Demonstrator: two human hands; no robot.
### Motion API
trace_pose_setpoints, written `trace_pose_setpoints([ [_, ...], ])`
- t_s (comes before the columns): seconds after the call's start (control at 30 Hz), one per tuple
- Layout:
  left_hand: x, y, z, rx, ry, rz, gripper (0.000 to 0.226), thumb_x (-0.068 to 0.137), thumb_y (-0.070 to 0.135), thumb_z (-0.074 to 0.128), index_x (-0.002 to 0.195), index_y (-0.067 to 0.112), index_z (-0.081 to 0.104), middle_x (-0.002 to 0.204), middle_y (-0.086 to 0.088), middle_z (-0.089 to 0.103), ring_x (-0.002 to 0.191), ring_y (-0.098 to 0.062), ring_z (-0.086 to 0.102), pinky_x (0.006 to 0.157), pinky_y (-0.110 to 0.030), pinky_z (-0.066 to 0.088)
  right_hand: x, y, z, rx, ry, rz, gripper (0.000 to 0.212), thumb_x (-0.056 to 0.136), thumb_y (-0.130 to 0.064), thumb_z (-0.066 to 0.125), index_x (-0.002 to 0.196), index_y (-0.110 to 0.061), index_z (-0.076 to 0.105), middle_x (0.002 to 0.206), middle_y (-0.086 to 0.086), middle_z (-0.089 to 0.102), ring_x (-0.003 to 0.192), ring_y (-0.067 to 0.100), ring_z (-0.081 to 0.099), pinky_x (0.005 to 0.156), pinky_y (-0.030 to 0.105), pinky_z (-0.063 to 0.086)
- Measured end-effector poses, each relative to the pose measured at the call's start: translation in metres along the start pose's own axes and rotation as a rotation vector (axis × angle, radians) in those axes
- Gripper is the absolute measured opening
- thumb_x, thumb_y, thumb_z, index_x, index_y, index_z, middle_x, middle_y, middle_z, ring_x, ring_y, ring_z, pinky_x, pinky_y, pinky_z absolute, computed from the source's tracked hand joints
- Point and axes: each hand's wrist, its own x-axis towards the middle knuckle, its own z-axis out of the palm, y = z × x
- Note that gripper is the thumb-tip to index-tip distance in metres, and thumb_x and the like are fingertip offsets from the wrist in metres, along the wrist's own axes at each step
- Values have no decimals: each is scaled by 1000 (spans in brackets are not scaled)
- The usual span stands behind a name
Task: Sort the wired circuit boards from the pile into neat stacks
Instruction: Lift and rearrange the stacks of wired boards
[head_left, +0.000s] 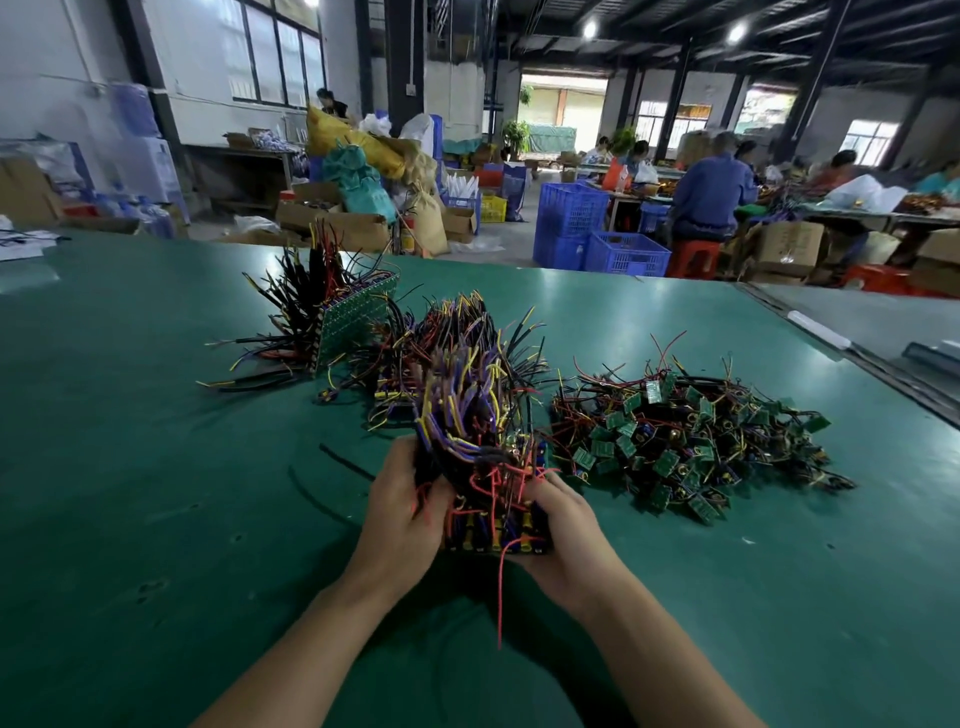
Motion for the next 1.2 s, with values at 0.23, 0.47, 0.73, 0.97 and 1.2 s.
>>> trace_pose_setpoints([
  [0.23, -5, 10, -4, 38, 25, 77, 42, 73, -4, 45, 110, 14, 53, 112, 2, 56, 109, -13, 54, 89, -25, 44, 7, -4, -9, 26, 178, -58, 34, 100, 0, 36, 127, -9, 55, 94, 9, 76, 78, 21, 74, 55, 34, 56],
  [0.47, -12, 15, -8, 37, -249, -272, 30, 75, 7, 40, 57, 12, 64, 53, -10, 62, 40, -18, 52, 42, -23, 35, 6, -18, -16, 152, 277, -84, 30, 102, -3, 40, 119, -8, 64, 107, 13, 73, 96, 28, 72, 70, 46, 61],
  [0.73, 4, 11, -13, -919, -303, -828, 60, 70, -10, 50, 125, 14, 43, 109, -16, 68, 97, -36, 67, 86, -63, 51, -3, -21, -8, 108, 160, 10, 26, 101, -5, 41, 113, 1, 64, 101, 20, 73, 90, 34, 72, 61, 39, 60],
  [0.97, 4, 3, -16, -954, -273, -855, 52, 65, -4, 62, 115, 8, 55, 103, -17, 70, 96, -37, 68, 77, -60, 53, -3, -16, -1, 68, 133, 60, 24, 99, -10, 48, 112, -2, 66, 105, 20, 73, 89, 33, 73, 64, 40, 61],
  [1.2, 10, -1, -12, -812, -149, -1026, 42, 92, 49, 51, 101, 15, 73, 103, -15, 73, 89, -32, 72, 66, -49, 58, -7, -18, 1, 13, 132, 69, 25, 102, -3, 42, 107, 0, 66, 85, 14, 75, 68, 23, 73, 51, 29, 57],
])
